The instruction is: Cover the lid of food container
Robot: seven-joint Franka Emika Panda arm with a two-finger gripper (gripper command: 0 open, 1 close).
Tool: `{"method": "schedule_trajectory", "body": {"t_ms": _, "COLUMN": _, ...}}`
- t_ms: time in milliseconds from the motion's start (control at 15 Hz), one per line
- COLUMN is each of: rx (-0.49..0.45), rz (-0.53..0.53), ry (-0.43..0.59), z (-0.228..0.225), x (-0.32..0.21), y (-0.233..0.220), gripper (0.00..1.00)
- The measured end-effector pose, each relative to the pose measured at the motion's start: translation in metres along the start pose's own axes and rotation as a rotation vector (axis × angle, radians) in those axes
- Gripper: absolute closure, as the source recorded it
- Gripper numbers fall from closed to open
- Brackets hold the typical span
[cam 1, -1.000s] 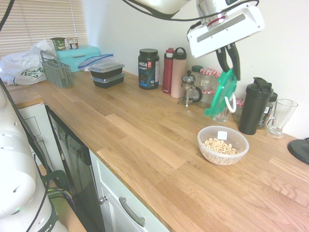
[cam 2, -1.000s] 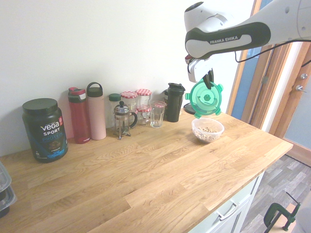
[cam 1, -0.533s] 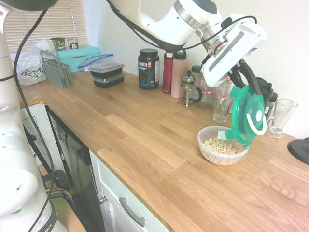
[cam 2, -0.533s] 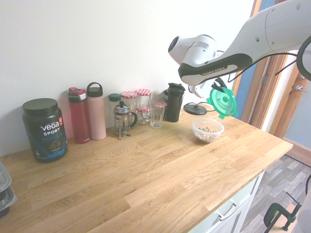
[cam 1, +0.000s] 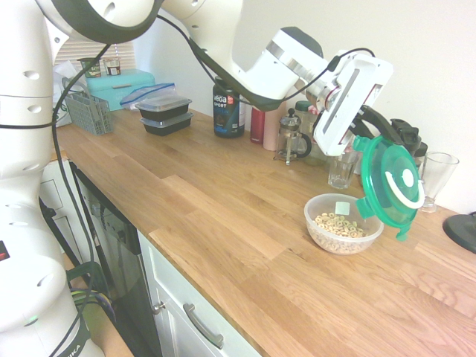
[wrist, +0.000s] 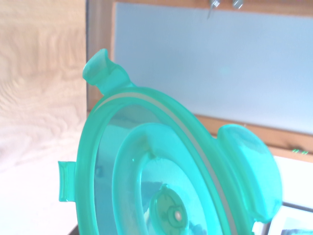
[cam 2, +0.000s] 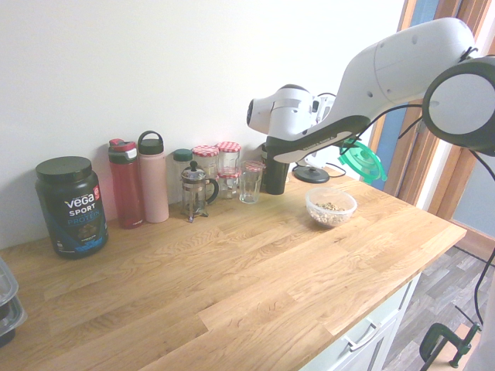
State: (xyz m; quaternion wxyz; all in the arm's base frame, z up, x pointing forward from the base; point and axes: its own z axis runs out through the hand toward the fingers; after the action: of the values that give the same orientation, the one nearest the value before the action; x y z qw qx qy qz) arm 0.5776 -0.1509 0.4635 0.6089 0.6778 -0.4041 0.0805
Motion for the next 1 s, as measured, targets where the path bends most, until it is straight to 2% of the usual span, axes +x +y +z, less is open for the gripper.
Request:
{"method": "schedule_trajectory", "body": {"t_ms": 667, "rx": 0.073, "rz": -0.027, "ry": 0.067, "z": -0.028, "x": -0.022, "y": -0.04, "gripper": 1.0}}
{"method": "schedule_trajectory", "body": {"t_ms": 1000, "rx": 0.089, "rz": -0.04, "ry": 0.053, "z": -0.035, "x": -0.029, "y": -0.045, "gripper": 1.0}}
